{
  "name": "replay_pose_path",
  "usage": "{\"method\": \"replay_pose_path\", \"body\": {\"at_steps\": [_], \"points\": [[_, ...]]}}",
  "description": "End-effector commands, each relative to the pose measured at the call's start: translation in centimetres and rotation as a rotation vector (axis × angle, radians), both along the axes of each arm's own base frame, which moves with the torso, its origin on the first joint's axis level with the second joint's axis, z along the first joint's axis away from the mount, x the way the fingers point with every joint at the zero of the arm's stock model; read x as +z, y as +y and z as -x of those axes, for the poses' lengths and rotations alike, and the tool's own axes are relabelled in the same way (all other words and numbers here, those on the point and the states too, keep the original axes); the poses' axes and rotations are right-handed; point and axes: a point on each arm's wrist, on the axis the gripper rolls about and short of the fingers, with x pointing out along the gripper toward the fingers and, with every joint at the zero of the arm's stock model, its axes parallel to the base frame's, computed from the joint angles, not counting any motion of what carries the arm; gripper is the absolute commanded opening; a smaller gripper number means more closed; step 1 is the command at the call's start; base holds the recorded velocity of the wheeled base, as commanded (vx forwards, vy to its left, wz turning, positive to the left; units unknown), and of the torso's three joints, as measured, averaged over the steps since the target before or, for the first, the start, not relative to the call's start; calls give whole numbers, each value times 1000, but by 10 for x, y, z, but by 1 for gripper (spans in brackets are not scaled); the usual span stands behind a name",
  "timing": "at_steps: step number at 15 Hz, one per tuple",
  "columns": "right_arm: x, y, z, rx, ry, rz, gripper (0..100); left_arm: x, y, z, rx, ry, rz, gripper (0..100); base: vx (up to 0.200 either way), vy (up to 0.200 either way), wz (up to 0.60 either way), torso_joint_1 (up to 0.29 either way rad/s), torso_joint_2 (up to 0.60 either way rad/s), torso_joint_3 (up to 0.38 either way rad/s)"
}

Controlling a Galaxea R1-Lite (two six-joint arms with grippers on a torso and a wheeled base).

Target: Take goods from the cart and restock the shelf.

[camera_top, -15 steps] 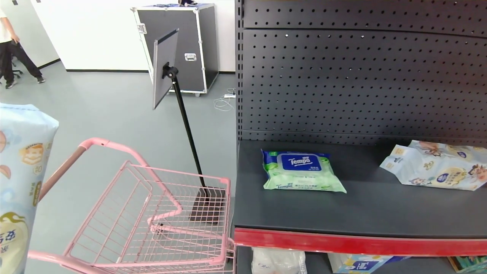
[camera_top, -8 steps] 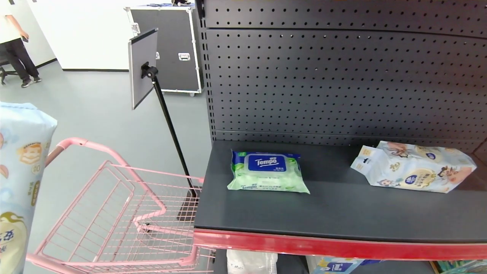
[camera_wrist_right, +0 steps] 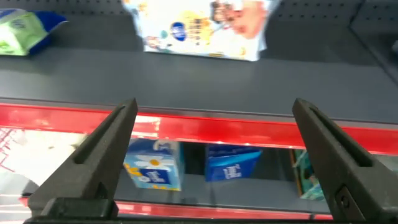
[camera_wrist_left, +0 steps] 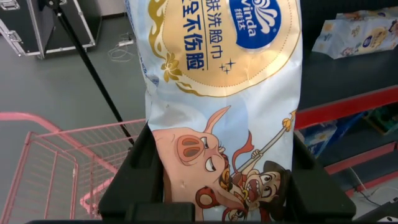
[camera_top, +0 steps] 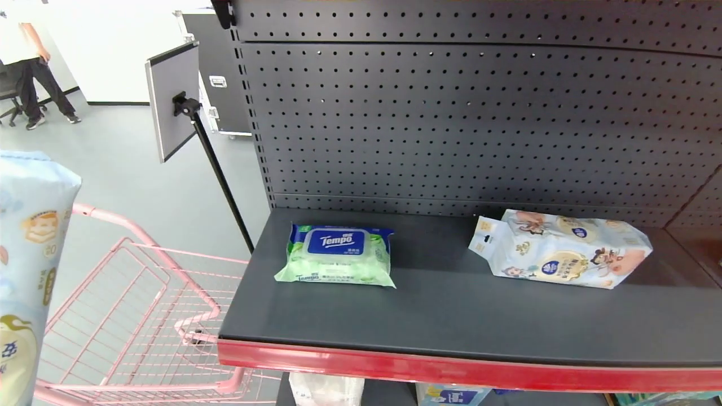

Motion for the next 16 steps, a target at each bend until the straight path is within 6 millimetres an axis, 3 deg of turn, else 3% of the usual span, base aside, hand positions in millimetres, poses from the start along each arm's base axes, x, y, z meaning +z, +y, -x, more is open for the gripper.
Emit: {"method": "replay_pose_path", "body": {"at_steps": [1, 16], "points": [[0, 0, 0, 0, 0, 0, 100, 0, 0, 0, 0, -1, -3, 0, 0, -200, 0, 7, 7, 41], [0, 0, 0, 2, 0, 3, 100, -9, -1, -2, -1, 16, -21, 0, 0, -200, 0, 0, 6, 4]]}}
